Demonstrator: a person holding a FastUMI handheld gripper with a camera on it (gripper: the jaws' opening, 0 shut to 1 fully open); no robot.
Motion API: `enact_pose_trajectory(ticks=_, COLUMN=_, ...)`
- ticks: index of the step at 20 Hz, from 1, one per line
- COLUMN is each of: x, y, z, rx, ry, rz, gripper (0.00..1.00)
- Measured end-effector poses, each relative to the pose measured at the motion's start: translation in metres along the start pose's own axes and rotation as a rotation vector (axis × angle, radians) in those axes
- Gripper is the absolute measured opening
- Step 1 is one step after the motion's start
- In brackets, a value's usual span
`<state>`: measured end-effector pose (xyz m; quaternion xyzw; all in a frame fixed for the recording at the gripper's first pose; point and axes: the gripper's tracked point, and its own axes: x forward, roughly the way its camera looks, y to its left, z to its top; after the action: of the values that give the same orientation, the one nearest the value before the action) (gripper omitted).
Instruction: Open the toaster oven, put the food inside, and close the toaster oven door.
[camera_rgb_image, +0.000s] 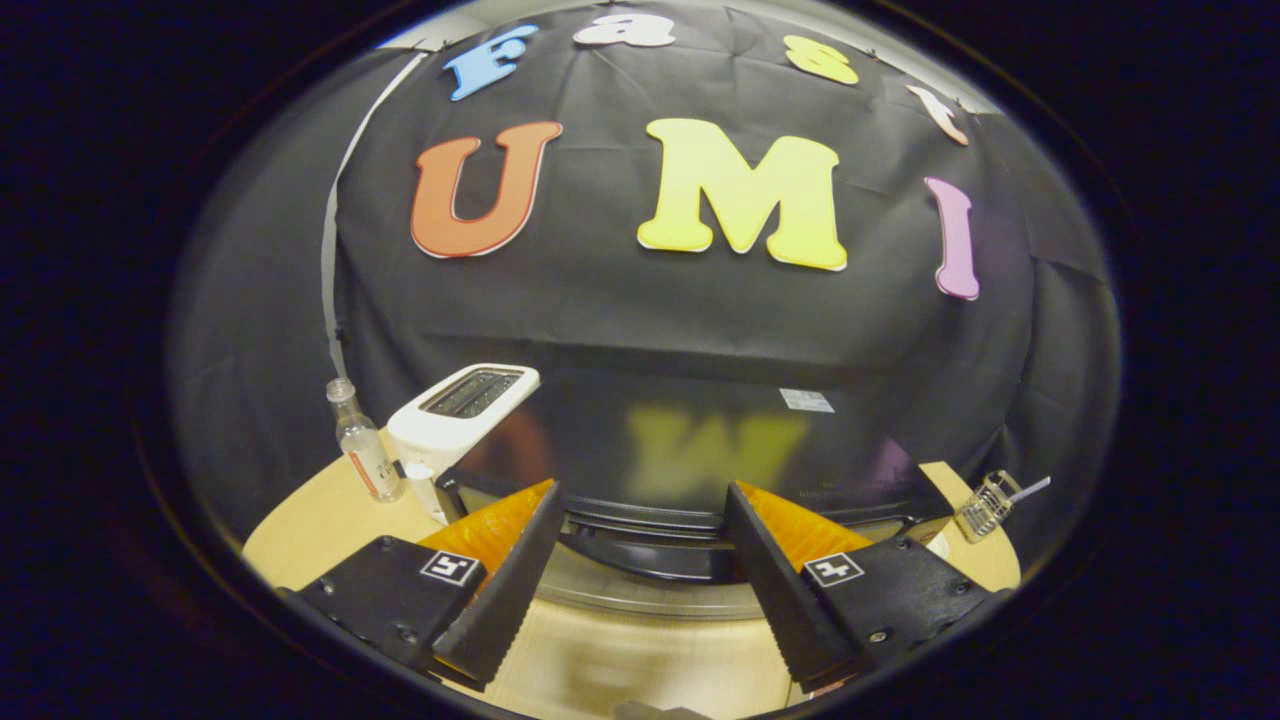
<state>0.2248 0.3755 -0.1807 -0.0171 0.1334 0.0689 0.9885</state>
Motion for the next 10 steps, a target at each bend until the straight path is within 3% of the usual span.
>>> enact_pose_trajectory(ticks=10, x=-0.051, y=0.007, z=-0.038, rx=-0.012, ry=0.049, rz=0.032, gripper=1.00)
